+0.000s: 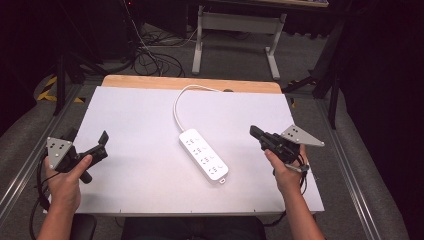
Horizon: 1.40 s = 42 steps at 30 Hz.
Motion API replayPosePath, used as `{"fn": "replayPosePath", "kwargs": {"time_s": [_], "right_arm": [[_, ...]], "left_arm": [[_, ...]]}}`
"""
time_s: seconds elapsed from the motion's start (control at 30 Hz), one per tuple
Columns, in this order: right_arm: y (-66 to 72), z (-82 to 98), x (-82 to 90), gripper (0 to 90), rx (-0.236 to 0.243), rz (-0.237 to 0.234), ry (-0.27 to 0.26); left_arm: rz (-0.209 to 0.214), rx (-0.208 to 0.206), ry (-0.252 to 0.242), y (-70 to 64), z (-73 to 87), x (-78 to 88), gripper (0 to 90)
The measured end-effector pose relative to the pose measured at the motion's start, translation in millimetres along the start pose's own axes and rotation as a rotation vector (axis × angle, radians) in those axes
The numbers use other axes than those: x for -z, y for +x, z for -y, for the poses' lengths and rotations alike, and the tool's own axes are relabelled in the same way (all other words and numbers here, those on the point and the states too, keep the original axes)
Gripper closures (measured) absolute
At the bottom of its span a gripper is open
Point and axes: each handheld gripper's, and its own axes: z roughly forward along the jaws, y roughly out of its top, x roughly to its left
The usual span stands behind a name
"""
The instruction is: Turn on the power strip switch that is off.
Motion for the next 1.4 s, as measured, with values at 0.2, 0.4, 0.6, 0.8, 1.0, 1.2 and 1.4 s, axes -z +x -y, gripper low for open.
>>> {"fn": "replayPosePath", "kwargs": {"time_s": [0.2, 0.4, 0.6, 0.8, 1.0, 1.2, 1.4], "right_arm": [[-10.5, 5.0, 8.0, 90.0, -0.010, 0.019, -0.039], [-17.8, 7.8, 14.3, 85.8, -0.042, 0.021, -0.066], [-18.3, 7.5, 13.8, 76.4, -0.043, 0.001, -0.057], [-20.2, 8.8, 11.1, 56.6, -0.052, -0.010, -0.046], [-22.1, 10.0, 8.3, 43.1, -0.064, 0.039, -0.016], [-23.2, 9.1, 10.2, 40.9, -0.077, 0.055, -0.034], [-26.9, 9.6, 10.9, 17.1, -0.099, 0.057, -0.052]], "left_arm": [[-0.001, 0.000, 0.000, 0.4, -0.2, 0.3, 3.9], [-0.001, 0.001, 0.000, 0.3, -0.2, 0.4, 3.9], [-0.003, 0.002, 0.000, 0.6, -0.1, 0.2, 3.9], [-0.004, 0.004, 0.001, 1.2, 0.0, 0.6, 3.9], [-0.004, 0.002, 0.000, 1.3, -0.1, 0.5, 3.9], [-0.008, 0.005, 0.000, 1.4, 0.1, 0.6, 3.9], [-0.010, 0.004, -0.001, 1.6, 0.1, 0.6, 3.9]]}}
